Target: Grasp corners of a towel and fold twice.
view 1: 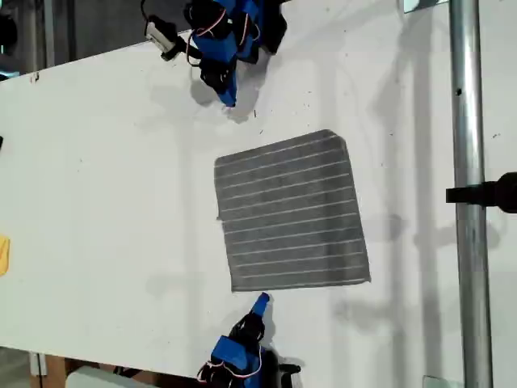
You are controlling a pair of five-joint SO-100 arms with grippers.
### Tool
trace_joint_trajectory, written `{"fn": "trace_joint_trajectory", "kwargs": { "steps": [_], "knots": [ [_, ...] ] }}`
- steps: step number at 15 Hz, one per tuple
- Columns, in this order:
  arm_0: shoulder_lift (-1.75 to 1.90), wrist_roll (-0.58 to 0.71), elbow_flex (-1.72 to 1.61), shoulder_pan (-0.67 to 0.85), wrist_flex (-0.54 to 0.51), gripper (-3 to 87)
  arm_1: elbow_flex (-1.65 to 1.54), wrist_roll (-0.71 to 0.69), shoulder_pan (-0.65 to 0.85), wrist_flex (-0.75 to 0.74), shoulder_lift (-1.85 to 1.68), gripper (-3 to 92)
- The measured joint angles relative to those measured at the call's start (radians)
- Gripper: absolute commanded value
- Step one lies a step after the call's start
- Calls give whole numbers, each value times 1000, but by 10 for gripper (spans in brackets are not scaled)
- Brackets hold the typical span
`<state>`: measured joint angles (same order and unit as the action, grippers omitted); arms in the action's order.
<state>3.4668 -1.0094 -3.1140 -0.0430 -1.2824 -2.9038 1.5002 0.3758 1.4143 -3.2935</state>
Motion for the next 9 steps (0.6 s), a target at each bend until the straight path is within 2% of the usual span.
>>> {"fn": "trace_joint_trajectory", "kwargs": {
  "steps": [1, 2, 3, 4, 9],
  "knots": [
    [0, -12, 0, 2, 0, -27, 0, -11, 6, 0, 0, -3],
    [0, -126, 0, 95, 0, -27, 0, -71, 20, -2, 0, -3],
    [0, -311, -2, 216, 0, -27, 0, -87, 15, -2, 0, -3],
    [2, -417, -5, 264, 0, -27, 0, -92, 11, -3, 0, -3],
    [2, -463, -5, 267, 0, -13, 0, -100, 11, -3, 0, -3]
  ]
}}
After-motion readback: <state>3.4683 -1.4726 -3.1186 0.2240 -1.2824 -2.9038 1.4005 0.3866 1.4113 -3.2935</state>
